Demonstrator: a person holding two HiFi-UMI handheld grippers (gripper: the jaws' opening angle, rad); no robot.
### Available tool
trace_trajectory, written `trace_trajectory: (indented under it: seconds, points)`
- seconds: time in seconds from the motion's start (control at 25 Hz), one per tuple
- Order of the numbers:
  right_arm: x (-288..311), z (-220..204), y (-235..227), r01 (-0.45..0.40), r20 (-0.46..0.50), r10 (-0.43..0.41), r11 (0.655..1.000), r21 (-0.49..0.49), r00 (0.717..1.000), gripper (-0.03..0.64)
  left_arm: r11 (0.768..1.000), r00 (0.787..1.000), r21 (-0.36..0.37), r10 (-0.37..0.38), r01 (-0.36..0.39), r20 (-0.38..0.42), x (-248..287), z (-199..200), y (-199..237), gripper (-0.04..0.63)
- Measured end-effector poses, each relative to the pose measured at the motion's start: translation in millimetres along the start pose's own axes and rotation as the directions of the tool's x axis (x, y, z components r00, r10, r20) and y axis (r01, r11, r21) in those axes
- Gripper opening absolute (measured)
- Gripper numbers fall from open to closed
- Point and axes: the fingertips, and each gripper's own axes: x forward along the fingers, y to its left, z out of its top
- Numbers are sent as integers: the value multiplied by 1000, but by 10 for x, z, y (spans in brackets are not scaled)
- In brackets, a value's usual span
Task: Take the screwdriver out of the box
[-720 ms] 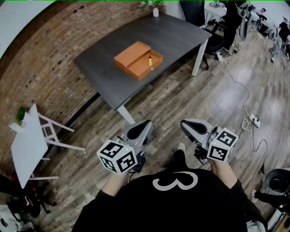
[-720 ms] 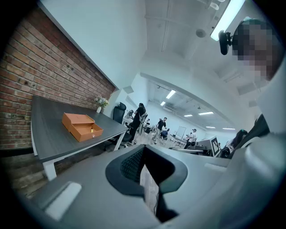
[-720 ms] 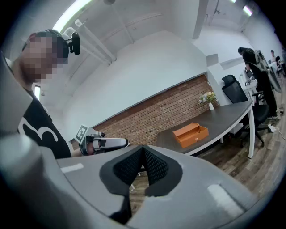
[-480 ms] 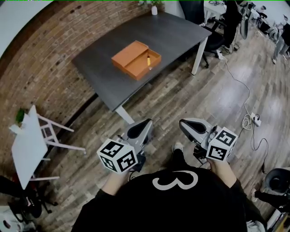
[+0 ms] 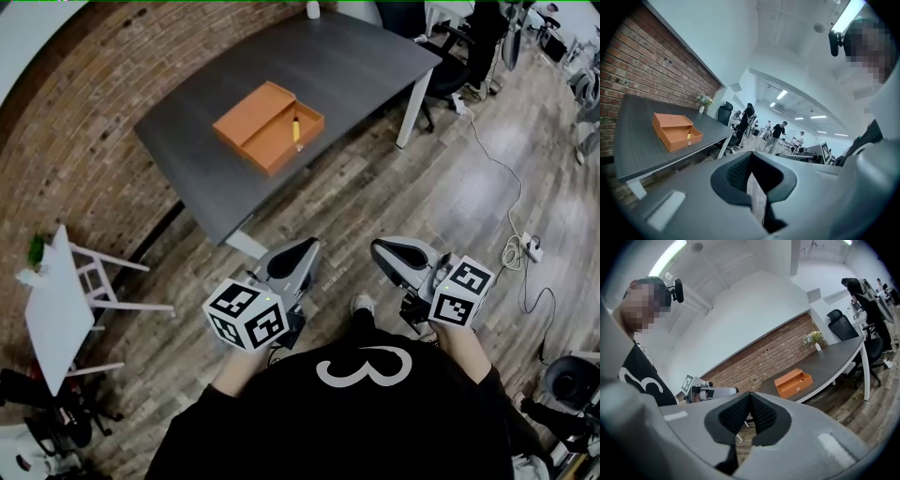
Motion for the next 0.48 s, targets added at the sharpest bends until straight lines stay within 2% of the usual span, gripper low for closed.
trace_trajectory:
  seconds: [0.32,0.48]
  points:
    - [124,412,-643,-72,-24,71,997,-15,997,2,1000,1000,13,21,-21,3,795,334,195,15]
    - [134,636,-880,-107,-42,105,994,-33,994,2,997,998,50,66,-65,-6,1089,479,222,15]
